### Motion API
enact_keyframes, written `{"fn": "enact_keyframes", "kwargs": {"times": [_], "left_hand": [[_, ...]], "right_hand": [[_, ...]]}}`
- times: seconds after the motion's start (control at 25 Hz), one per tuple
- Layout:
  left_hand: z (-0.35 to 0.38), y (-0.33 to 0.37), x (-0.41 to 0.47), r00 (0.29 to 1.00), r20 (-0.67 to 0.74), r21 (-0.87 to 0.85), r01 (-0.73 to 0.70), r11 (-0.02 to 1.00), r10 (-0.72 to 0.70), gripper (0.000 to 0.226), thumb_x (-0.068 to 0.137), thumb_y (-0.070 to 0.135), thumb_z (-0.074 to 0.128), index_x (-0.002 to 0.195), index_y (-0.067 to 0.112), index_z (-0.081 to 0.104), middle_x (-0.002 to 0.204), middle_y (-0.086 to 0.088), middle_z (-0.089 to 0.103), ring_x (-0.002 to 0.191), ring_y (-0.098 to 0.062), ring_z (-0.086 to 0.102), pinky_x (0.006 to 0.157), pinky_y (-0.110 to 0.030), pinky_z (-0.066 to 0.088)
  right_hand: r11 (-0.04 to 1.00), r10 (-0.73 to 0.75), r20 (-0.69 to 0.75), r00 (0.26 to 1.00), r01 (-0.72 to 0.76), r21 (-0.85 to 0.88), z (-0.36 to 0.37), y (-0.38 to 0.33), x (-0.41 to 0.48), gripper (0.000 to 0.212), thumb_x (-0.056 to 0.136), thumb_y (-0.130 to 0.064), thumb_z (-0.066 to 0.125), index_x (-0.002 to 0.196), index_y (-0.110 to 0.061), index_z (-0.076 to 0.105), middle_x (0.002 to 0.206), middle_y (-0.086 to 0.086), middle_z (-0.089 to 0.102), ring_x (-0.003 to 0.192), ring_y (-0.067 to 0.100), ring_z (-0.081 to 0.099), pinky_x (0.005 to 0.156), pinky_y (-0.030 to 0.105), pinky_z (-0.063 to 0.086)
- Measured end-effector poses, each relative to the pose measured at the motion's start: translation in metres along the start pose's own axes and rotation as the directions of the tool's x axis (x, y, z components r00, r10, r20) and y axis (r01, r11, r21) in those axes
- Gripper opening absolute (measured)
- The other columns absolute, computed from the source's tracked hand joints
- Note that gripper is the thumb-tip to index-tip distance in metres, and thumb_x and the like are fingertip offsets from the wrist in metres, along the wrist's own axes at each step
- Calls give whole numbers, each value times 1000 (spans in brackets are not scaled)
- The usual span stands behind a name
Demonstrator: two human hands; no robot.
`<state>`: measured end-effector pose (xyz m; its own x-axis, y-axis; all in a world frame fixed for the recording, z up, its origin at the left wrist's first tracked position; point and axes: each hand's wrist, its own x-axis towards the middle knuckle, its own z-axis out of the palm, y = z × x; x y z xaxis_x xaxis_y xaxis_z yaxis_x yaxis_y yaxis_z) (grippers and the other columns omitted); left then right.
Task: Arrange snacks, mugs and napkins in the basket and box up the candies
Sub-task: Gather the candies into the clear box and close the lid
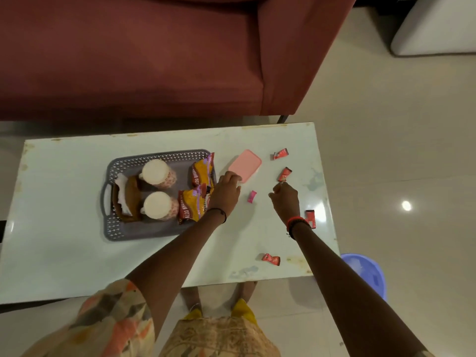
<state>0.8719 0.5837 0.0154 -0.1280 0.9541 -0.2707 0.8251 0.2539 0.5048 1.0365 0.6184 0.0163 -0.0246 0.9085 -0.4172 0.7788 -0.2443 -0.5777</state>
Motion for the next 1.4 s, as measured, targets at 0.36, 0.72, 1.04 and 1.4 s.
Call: {"fn": "enact_keyframes", "kwargs": {"times": [0.36, 0.72, 1.04, 1.4], "left_hand": [[42, -3, 62, 987, 159, 274, -18, 961, -27, 72, 85, 30, 63, 141, 2, 26, 153, -14, 24, 141, -28, 25, 117, -35, 24], [56, -26, 90, 987, 66, 172, 135, 976, -148, 108, 73, 40, 74, 147, 1, 6, 148, -19, 32, 139, -31, 29, 117, -37, 22], [54, -30, 91, 977, 53, -47, 207, 977, -204, 91, 65, 30, 80, 137, 7, 30, 133, -11, 47, 122, -28, 46, 97, -37, 44], [51, -27, 94, 974, 79, -24, 214, 977, -212, 87, 65, 29, 81, 133, 5, 32, 129, -13, 48, 119, -29, 47, 95, -38, 45]], "right_hand": [[987, -125, 159, 979, 139, -79, 4, -9, 92, 43, 90, -5, 59, 132, 0, 49, 135, 18, 52, 128, 29, 47, 109, 32, 35], [806, -276, 480, 833, 472, -356, 39, -51, 161, 77, 81, -13, 72, 145, -2, 31, 143, 17, 38, 130, 34, 39, 110, 41, 37], [696, -313, 465, 828, 533, -481, 45, -63, 165, 60, 74, -14, 79, 124, 2, 50, 127, 17, 48, 117, 31, 49, 96, 43, 51], [700, -311, 450, 837, 522, -487, 44, -72, 161, 73, 73, -9, 80, 131, 4, 37, 126, 23, 51, 116, 36, 51, 99, 42, 49]]}}
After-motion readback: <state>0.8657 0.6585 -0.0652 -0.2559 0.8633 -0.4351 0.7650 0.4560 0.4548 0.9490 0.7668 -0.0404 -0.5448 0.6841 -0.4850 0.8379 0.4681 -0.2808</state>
